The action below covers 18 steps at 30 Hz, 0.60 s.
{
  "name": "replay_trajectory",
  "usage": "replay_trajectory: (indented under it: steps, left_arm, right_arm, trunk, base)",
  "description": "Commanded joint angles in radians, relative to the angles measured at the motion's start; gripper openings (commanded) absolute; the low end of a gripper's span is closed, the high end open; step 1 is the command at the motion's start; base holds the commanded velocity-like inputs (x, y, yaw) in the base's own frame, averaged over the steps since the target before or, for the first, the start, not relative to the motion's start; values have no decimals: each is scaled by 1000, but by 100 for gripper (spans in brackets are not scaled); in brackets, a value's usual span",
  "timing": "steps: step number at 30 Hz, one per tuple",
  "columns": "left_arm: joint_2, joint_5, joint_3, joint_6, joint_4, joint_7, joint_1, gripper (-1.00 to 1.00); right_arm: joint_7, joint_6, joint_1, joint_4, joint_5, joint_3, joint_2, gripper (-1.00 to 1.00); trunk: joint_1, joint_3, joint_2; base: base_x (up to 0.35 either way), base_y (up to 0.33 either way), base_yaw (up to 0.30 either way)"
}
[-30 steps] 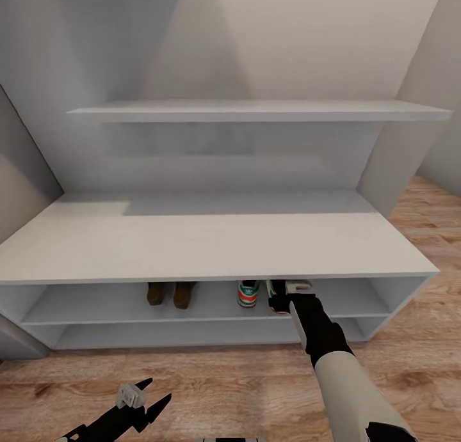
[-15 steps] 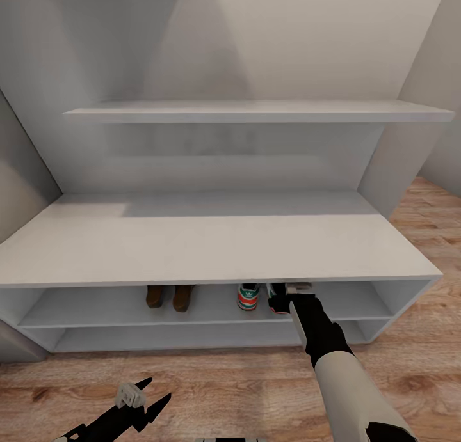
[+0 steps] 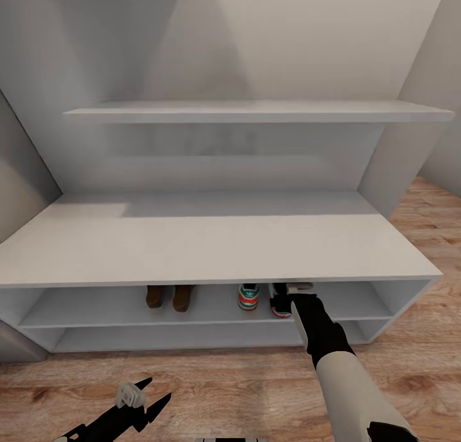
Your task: Pick up the two gym shoes and the two sandals from the corridor floor and place them onto the hallstand (shoe rack) in the corridor, making sure they are on the rack and not on the floor. Arrange them so the two gym shoes are next to each other and the two sandals are next to each other.
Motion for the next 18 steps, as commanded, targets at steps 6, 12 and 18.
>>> replay_trajectory:
  steps: [6,12,18]
  left_arm:
    - [0,2,2,-3,1,-4,-1,100]
    - [0,2,2,-3,1,-4,-1,100]
    - [0,2,2,-4,1,-4,-1,100]
  right_arm:
    - [1,4,0,-1,4,-3,-3,100]
    - [1,4,0,-1,4,-3,-3,100]
    - [1,4,0,-1,4,-3,-3,100]
  trunk:
    - [0,-1,0]
    - [0,-1,0]
    - [0,-1,0]
  base:
    - [0,0,0]
    - [0,0,0]
    - [-43,0,0]
